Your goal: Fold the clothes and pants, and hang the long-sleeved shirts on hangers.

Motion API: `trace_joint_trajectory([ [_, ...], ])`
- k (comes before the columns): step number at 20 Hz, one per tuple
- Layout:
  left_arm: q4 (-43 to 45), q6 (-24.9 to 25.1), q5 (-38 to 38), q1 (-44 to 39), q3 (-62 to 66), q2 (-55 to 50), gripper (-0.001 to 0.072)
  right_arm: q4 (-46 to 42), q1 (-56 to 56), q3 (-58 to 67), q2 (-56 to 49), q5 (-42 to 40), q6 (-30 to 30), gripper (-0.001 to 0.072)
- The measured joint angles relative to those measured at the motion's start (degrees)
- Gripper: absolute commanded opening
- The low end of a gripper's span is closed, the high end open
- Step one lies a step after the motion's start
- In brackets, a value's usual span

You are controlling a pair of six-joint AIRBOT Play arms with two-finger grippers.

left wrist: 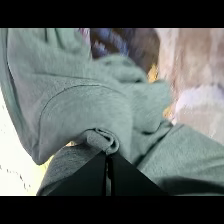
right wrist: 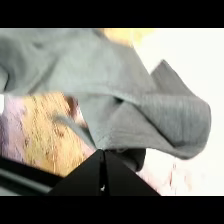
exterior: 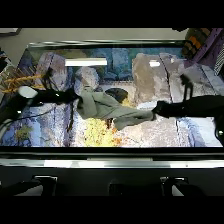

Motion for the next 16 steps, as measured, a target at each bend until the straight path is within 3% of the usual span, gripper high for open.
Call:
trace_joint_trajectory([
  [8,3.67,-4.61,-2.45,11.39,15.02,29.53,0.0011,-2.60,0.00,23.69,17.09,2.86,-1.49,0.0032],
  [12,10.36,-13.44,-3.67,15.87,17.09,41.70,0.0011,-10.99,0.00,31.52,24.85,3.23,4.66,0.0032],
  [16,18.53,-19.43,-5.11,17.51,17.64,45.97,0.0011,-17.42,0.00,34.67,26.60,3.10,11.45,0.0032],
])
